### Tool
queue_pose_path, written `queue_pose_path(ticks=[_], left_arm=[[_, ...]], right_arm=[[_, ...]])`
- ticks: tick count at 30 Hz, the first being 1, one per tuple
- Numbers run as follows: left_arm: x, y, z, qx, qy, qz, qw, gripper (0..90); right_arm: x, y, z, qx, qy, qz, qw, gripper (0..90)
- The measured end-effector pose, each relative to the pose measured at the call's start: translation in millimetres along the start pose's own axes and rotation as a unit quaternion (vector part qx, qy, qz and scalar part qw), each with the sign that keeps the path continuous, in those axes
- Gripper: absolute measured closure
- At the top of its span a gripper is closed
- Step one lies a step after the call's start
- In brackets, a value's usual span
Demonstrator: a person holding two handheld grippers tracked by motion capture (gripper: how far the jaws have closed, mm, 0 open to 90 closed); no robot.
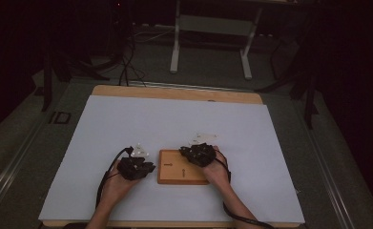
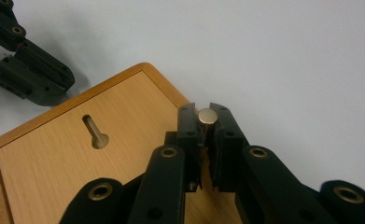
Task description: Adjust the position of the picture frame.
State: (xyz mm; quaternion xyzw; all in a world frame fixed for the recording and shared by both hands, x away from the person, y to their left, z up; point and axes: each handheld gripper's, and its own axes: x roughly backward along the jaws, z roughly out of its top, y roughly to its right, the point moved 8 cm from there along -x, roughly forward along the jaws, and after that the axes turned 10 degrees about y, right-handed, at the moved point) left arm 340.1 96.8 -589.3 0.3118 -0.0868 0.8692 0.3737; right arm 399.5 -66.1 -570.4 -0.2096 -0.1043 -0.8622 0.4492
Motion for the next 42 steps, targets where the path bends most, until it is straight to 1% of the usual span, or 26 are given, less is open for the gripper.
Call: queue_pose_path(ticks=[3,6,11,15,18,21,22,23,24,25,26,27,28,31,32,35,36,37,38,39,40,42], left_arm=[[-0.5,0.0,0.5,0.001,0.003,0.001,1.0000,78.9],[-0.6,-0.8,0.3,0.000,0.002,0.002,1.0000,78.5],[-1.0,-1.6,0.3,0.001,0.001,0.004,1.0000,78.0],[-0.4,-2.2,0.7,0.001,0.002,0.005,1.0000,77.5],[-0.4,-2.7,0.9,0.004,0.004,0.006,1.0000,76.9],[-0.4,-2.8,1.0,0.004,0.005,0.007,1.0000,76.6],[-0.4,-3.0,1.2,0.004,0.006,0.008,0.9999,76.3],[-0.1,-3.3,1.3,0.003,0.006,0.008,0.9999,76.3],[0.5,-4.1,1.5,0.004,0.006,0.010,0.9999,75.8],[0.5,-4.1,1.5,0.004,0.006,0.010,0.9999,75.5],[0.8,-5.1,1.6,0.005,0.007,0.013,0.9999,75.1],[0.8,-5.1,1.6,0.005,0.007,0.013,0.9999,74.7],[0.5,-5.6,1.9,0.007,0.010,0.015,0.9998,74.1],[0.5,-6.4,2.2,0.006,0.011,0.017,0.9998,72.8],[0.7,-6.9,3.0,0.006,0.015,0.020,0.9997,72.2],[1.5,-7.6,3.6,0.006,0.019,0.022,0.9996,71.5],[2.4,-8.6,4.6,0.005,0.023,0.025,0.9994,71.0],[2.4,-8.6,4.6,0.005,0.023,0.025,0.9994,70.6],[3.0,-9.6,5.6,0.008,0.027,0.028,0.9992,70.2],[3.0,-9.6,5.6,0.008,0.027,0.028,0.9992,69.9],[4.0,-10.6,6.6,0.010,0.033,0.031,0.9989,69.8],[5.0,-11.5,6.9,0.010,0.034,0.033,0.9988,69.7]], right_arm=[[0.0,-0.5,0.0,0.000,-0.001,-0.002,1.0000,83.9],[0.9,-0.1,-0.2,0.004,-0.002,-0.008,1.0000,83.9],[1.8,-0.7,-0.4,0.009,-0.005,-0.011,0.9999,83.9],[1.9,-0.6,-0.4,0.006,-0.006,-0.013,0.9999,83.9],[2.7,-0.9,-0.8,0.010,-0.006,-0.017,0.9998,83.9],[2.7,-0.6,-0.9,0.008,-0.005,-0.015,0.9998,83.4],[2.8,-0.4,-0.7,0.007,-0.007,-0.011,0.9999,77.7],[2.8,-0.4,-0.7,0.007,-0.007,-0.011,0.9999,77.7],[5.6,0.0,1.2,0.008,-0.005,-0.008,0.9999,69.8],[5.6,0.0,1.2,0.008,-0.005,-0.008,0.9999,69.8],[10.8,0.2,3.3,0.013,-0.005,-0.002,0.9999,64.1],[10.8,0.2,3.3,0.013,-0.005,-0.002,0.9999,64.1],[17.3,0.3,5.3,0.011,-0.002,0.001,0.9999,61.8],[22.1,0.0,5.8,0.012,0.001,0.002,0.9999,59.7],[26.9,-1.4,4.2,0.013,-0.002,0.004,0.9999,58.8],[30.8,-4.1,1.0,0.017,-0.005,0.007,0.9998,58.0],[35.4,-6.6,-2.5,0.016,-0.006,0.011,0.9998,57.6],[35.4,-6.6,-2.5,0.016,-0.006,0.011,0.9998,57.6],[39.7,-6.7,-5.3,0.015,-0.007,0.010,0.9998,57.4],[39.7,-6.7,-5.3,0.015,-0.007,0.010,0.9998,57.4],[44.6,-6.2,-7.2,0.016,-0.009,0.006,0.9998,56.4],[47.2,-6.2,-8.1,0.014,-0.007,0.006,0.9999,56.2]])
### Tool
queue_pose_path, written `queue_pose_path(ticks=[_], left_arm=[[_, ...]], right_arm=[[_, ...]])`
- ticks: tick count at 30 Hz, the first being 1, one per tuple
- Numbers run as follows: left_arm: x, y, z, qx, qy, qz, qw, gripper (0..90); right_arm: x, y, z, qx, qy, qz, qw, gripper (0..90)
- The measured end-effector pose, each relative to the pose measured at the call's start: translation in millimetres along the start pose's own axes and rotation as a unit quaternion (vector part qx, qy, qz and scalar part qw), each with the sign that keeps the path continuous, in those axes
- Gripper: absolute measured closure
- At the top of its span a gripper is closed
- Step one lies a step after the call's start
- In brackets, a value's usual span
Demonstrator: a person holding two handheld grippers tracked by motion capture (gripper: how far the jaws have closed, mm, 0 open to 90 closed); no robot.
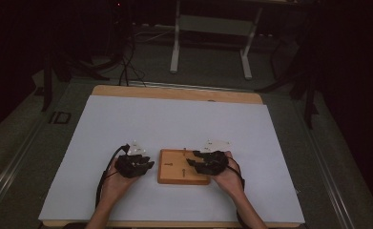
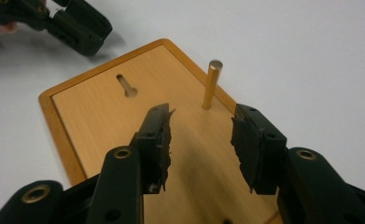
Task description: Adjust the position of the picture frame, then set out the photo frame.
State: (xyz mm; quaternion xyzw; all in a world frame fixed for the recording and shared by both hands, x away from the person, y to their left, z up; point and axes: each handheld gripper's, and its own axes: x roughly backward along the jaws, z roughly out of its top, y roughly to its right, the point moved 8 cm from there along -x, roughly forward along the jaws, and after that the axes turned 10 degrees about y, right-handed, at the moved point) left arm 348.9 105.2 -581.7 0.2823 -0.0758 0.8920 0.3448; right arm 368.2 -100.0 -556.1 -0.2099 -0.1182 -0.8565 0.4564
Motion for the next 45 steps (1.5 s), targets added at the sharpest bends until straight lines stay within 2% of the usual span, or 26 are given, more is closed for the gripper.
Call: queue_pose_path(ticks=[4,10,18,21,23,30,37,45], left_arm=[[0.5,-2.4,2.8,0.008,0.011,0.003,0.9999,69.1],[1.6,-1.6,6.1,0.004,0.022,0.004,0.9998,67.1],[0.0,4.3,8.0,-0.004,0.028,0.001,0.9996,64.3],[-1.5,4.6,7.9,-0.005,0.022,0.001,0.9997,63.6],[-2.7,4.7,8.9,0.001,0.023,0.001,0.9997,63.0],[-6.0,15.5,14.1,-0.001,0.034,-0.036,0.9988,62.7],[-11.6,22.4,21.5,-0.010,0.037,-0.048,0.9981,60.8],[-20.1,28.2,30.1,-0.011,0.038,-0.069,0.9969,60.8]], right_arm=[[10.7,4.1,-6.3,0.000,-0.004,-0.015,0.9999,53.6],[21.1,12.3,-6.3,-0.013,0.003,-0.030,0.9995,52.1],[27.1,18.0,-5.4,-0.010,0.004,-0.035,0.9993,52.0],[28.7,19.7,-5.1,-0.011,0.006,-0.036,0.9993,51.9],[28.8,19.9,-5.8,-0.012,0.005,-0.036,0.9993,51.9],[27.9,19.4,-11.2,-0.021,0.000,-0.036,0.9991,52.1],[29.1,17.8,-12.9,-0.022,-0.001,-0.037,0.9991,52.7],[33.7,15.4,-18.3,-0.021,-0.006,-0.037,0.9991,52.8]])
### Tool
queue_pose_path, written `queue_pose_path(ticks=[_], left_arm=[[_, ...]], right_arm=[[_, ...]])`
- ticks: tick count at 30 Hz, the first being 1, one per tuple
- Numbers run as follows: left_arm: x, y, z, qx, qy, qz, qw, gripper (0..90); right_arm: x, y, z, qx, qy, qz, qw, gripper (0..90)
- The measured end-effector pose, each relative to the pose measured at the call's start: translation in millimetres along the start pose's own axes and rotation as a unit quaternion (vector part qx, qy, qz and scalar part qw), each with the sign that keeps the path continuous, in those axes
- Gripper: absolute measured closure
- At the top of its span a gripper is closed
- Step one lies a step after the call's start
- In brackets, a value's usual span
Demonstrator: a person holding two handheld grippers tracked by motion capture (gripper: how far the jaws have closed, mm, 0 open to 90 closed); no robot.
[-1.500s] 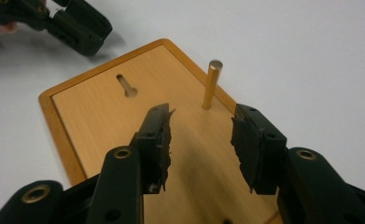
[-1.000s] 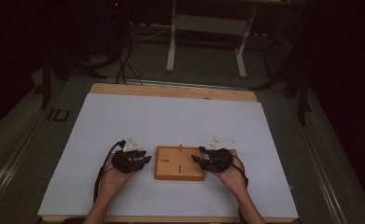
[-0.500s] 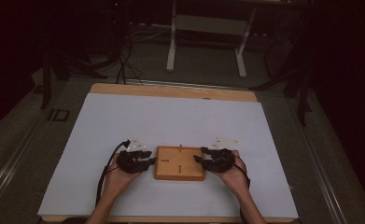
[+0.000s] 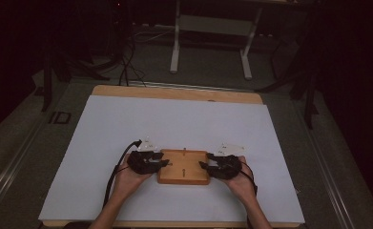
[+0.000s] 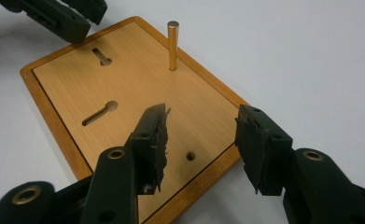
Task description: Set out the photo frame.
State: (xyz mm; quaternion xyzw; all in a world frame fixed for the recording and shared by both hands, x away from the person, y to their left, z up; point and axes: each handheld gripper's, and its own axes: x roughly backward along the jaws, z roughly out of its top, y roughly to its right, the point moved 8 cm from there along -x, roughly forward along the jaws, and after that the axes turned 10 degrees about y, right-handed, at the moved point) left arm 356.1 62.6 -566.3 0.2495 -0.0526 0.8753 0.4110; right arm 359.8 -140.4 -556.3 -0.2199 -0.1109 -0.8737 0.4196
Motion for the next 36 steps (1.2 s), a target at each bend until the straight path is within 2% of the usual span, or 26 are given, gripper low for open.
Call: queue_pose_path(ticks=[7,14,21,33,36], left_arm=[[-15.8,5.8,8.1,-0.013,-0.001,-0.009,0.9999,63.3],[-27.0,8.1,14.9,-0.014,0.004,-0.016,0.9998,66.3],[-42.8,11.0,25.2,-0.022,0.007,-0.019,0.9995,72.0],[-61.8,16.1,31.5,-0.023,0.011,-0.029,0.9993,76.3],[-64.7,14.8,32.0,-0.018,0.014,-0.027,0.9994,78.3]], right_arm=[[3.9,-1.0,-5.7,0.002,-0.004,-0.001,1.0000,52.8],[8.0,1.0,-7.2,0.000,-0.001,-0.004,1.0000,52.7],[7.7,-0.7,-9.0,0.004,-0.004,-0.001,1.0000,52.8],[8.7,0.7,-9.4,0.003,-0.002,-0.002,1.0000,52.8],[8.5,0.3,-9.7,0.005,-0.004,-0.002,1.0000,52.7]])
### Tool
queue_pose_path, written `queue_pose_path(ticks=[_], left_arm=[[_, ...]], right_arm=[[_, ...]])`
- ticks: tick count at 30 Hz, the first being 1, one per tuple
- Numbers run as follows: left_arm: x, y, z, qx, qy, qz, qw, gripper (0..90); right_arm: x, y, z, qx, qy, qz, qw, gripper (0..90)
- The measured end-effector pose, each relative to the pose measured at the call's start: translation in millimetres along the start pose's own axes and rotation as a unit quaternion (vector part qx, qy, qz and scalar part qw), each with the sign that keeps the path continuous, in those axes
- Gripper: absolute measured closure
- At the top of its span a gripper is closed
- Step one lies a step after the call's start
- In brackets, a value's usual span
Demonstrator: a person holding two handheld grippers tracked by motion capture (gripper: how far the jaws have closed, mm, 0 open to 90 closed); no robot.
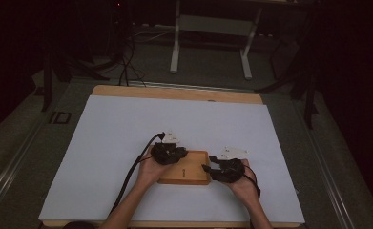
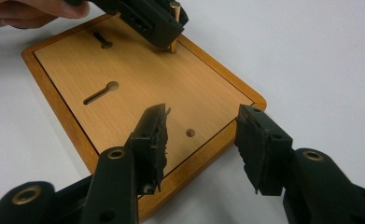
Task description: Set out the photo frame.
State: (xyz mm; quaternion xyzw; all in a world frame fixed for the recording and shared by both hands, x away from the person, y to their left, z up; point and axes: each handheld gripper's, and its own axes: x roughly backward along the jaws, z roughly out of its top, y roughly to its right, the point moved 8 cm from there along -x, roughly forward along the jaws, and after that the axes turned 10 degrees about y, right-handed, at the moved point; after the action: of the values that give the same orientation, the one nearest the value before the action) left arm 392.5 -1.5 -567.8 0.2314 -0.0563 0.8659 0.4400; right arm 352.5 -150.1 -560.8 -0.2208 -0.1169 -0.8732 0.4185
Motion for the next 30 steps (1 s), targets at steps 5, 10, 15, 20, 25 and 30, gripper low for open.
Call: queue_pose_path(ticks=[5,10,15,20,25,30], left_arm=[[-2.0,-1.9,-0.6,0.009,0.004,-0.005,0.9999,81.5],[-3.7,-2.8,-1.0,0.011,0.007,-0.007,0.9999,81.5],[-4.3,-4.0,-1.3,0.019,0.007,-0.016,0.9997,82.5],[-4.7,-4.7,-1.0,0.027,0.007,-0.021,0.9994,83.3],[-4.9,-5.5,-0.4,0.026,0.000,-0.024,0.9994,83.7],[-5.4,-6.9,0.0,0.034,-0.002,-0.035,0.9988,83.7]], right_arm=[[-0.2,-0.5,-0.2,0.000,-0.001,0.000,1.0000,52.7],[-0.1,-0.6,-0.1,0.001,-0.001,0.000,1.0000,52.7],[0.0,-1.0,-0.2,0.003,-0.002,0.002,1.0000,52.3],[0.0,-3.0,-0.1,0.008,-0.003,0.006,0.9999,51.6],[0.1,-5.2,0.0,0.011,-0.003,0.010,0.9999,51.5],[2.9,-7.4,-3.2,0.013,-0.004,0.013,0.9998,51.2]])
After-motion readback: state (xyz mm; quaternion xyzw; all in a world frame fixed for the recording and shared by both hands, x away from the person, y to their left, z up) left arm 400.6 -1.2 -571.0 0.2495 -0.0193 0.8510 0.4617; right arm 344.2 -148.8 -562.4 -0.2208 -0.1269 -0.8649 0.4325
